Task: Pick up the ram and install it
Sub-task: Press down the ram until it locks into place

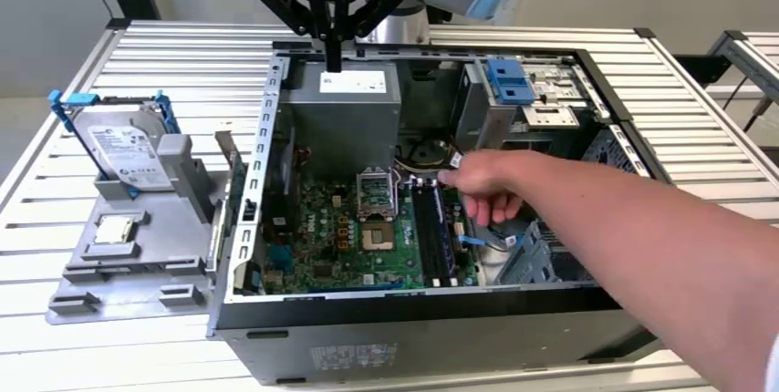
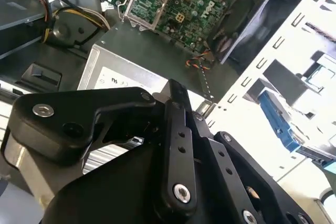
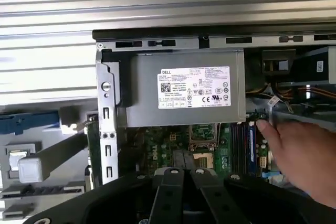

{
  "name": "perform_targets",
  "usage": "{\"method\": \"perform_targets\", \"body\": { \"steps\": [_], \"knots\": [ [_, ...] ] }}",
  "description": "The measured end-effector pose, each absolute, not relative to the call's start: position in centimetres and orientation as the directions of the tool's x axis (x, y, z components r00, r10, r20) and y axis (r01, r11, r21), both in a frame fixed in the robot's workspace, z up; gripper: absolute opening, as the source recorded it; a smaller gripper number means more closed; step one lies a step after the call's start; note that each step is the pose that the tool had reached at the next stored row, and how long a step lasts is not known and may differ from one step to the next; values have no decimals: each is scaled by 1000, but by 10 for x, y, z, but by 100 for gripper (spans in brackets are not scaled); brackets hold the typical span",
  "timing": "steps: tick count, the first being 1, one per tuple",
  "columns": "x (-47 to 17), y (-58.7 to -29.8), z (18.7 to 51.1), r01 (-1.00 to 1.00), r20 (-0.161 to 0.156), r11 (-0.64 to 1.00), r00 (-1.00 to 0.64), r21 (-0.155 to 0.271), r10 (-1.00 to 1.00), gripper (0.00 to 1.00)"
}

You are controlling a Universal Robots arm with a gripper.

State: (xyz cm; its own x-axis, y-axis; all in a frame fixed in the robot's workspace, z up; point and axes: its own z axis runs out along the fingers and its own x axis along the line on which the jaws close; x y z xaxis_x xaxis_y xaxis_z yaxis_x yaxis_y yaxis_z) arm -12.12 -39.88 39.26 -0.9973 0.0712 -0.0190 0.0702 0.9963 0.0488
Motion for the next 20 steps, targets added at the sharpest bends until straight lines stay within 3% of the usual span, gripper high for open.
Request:
{"method": "perform_targets", "body": {
  "steps": [20],
  "knots": [
    [-121, -399, 393, 70, -19, 996, -997, 49, 71, 0]
  ]
}}
